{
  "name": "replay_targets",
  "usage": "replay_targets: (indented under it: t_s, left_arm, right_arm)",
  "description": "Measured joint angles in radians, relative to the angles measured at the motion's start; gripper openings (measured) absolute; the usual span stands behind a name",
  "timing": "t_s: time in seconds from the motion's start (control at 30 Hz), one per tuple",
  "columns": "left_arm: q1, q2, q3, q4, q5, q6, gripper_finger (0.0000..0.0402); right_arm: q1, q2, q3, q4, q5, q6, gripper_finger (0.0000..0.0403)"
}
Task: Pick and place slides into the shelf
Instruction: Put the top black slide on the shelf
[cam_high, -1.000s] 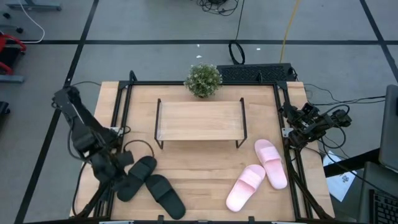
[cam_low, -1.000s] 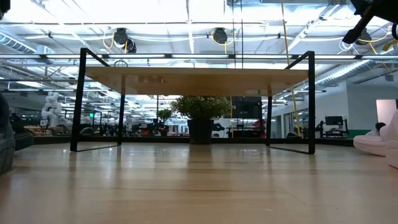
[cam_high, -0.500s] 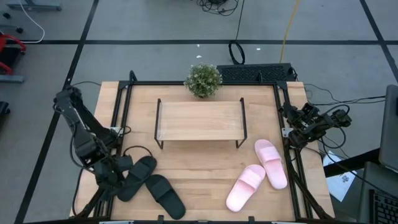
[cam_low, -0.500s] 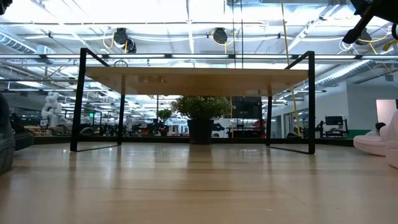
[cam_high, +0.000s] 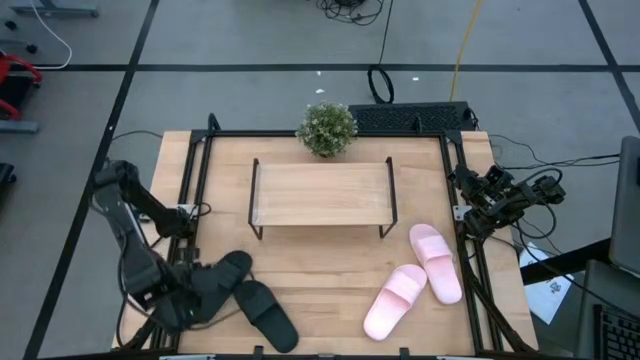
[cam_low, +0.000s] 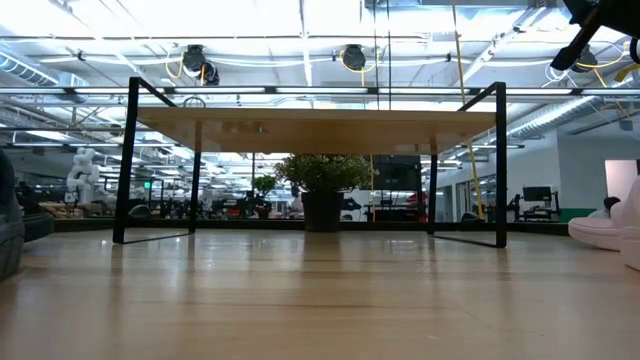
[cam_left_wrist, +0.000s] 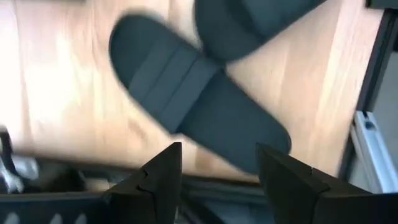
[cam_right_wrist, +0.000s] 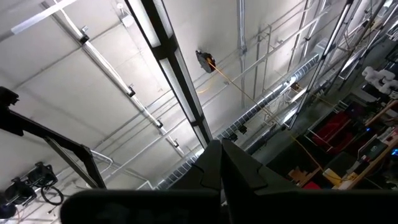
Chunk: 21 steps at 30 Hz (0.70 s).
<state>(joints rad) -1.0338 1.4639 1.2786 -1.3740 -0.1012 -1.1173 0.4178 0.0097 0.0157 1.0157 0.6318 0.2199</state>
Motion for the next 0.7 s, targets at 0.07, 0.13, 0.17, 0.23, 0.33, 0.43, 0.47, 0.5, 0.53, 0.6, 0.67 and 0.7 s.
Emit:
replay_targets:
  t_s: [0.07, 0.13, 0.17, 0.23, 0.33, 0.43, 0.47, 0.5, 0.53, 0.6, 0.67, 0.7]
  left_arm:
    - [-0.009, 0.05, 0.016, 0.01, -0.02, 0.045, 0.0198]
    - [-0.021, 0.094, 0.017, 0.015, -0.021, 0.079, 0.0198]
    - [-0.028, 0.113, 0.017, 0.015, -0.021, 0.087, 0.0198]
    - [-0.039, 0.146, 0.017, 0.012, -0.027, 0.099, 0.0198]
    - [-0.052, 0.182, 0.017, 0.009, -0.062, 0.095, 0.0198]
    - [-0.063, 0.213, 0.016, 0.01, -0.099, 0.099, 0.0198]
    - [-0.067, 0.223, 0.016, 0.009, -0.112, 0.103, 0.0198]
    - [-0.069, 0.233, 0.016, 0.008, -0.125, 0.108, 0.0198]
    - [-0.072, 0.242, 0.016, 0.007, -0.133, 0.115, 0.0198]
    - [-0.075, 0.26, 0.016, 0.001, -0.142, 0.119, 0.0198]
    - [-0.077, 0.277, 0.015, -0.004, -0.143, 0.115, 0.0198]
    - [-0.077, 0.286, 0.015, -0.004, -0.144, 0.113, 0.0198]
  right_arm:
    - [0.0, 0.0, 0.0, 0.0, 0.0, -0.001, 0.0]
    - [0.0, 0.0, 0.0, 0.0, 0.0, -0.001, 0.0]
    - [0.0, 0.0, 0.0, 0.0, 0.0, -0.004, 0.0]
    - [0.0, 0.0, 0.0, 0.0, 0.0, -0.007, 0.0]
    - [0.0, 0.0, 0.0, 0.001, 0.0, -0.008, 0.0]
    - [0.0, 0.0, 0.0, 0.001, 0.0, -0.008, 0.0]
    - [0.0, 0.0, 0.0, 0.001, 0.0, -0.008, 0.0]
    - [0.0, 0.0, 0.0, 0.001, 0.0, -0.008, 0.0]
    - [0.0, 0.0, 0.0, 0.001, 0.0, -0.008, 0.0]
    - [0.0, 0.0, 0.0, 0.0, 0.0, -0.008, 0.0]
    - [0.0, 0.0, 0.0, 0.001, 0.0, -0.008, 0.0]
    - [0.0, 0.0, 0.0, 0.001, 0.0, -0.008, 0.0]
